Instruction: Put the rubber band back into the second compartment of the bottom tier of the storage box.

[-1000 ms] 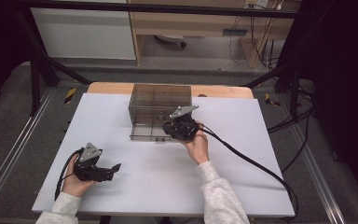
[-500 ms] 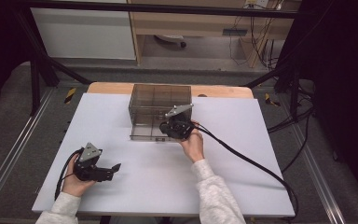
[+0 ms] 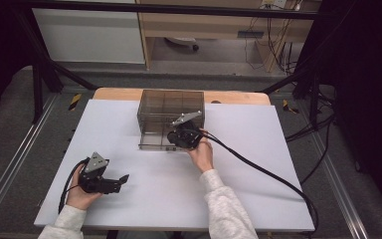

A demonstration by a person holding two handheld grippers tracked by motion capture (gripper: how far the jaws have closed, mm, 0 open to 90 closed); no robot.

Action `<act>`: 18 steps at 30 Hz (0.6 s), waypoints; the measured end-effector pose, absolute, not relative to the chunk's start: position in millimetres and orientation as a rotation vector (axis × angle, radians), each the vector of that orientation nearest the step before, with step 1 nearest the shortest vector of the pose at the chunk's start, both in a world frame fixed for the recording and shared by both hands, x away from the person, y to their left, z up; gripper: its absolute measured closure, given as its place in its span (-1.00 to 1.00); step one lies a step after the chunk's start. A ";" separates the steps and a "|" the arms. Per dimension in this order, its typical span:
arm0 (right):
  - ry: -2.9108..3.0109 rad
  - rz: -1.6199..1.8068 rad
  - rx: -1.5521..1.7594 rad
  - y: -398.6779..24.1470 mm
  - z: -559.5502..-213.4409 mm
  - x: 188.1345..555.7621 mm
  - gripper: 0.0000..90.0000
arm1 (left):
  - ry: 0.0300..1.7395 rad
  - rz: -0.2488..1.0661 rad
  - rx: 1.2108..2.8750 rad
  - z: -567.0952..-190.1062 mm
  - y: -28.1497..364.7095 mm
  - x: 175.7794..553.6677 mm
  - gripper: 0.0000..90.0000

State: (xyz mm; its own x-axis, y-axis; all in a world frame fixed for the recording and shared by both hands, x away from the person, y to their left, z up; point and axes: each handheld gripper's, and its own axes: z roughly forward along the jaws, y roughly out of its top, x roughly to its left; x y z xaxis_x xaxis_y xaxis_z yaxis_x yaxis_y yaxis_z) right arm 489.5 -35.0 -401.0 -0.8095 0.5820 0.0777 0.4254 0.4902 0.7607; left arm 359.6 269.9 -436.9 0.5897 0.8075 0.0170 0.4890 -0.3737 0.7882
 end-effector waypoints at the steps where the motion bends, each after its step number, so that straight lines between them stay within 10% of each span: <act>1: 2.544 1.216 0.872 -34.0 -402.2 489.9 0.92 | 1.027 0.523 2.040 -436.6 270.1 359.5 -0.86; 18: 2.542 1.186 0.912 -30.7 -413.4 499.9 0.91 | 1.027 0.522 2.041 -436.3 270.6 359.5 -0.86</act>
State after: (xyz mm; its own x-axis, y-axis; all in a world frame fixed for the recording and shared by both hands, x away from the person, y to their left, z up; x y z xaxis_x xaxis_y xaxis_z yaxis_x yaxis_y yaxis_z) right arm 499.9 -30.7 -413.4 -0.7923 0.6046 0.0818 0.4511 0.4903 0.7458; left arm 359.5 270.6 -436.3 0.5893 0.8078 0.0157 0.4886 -0.3718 0.7893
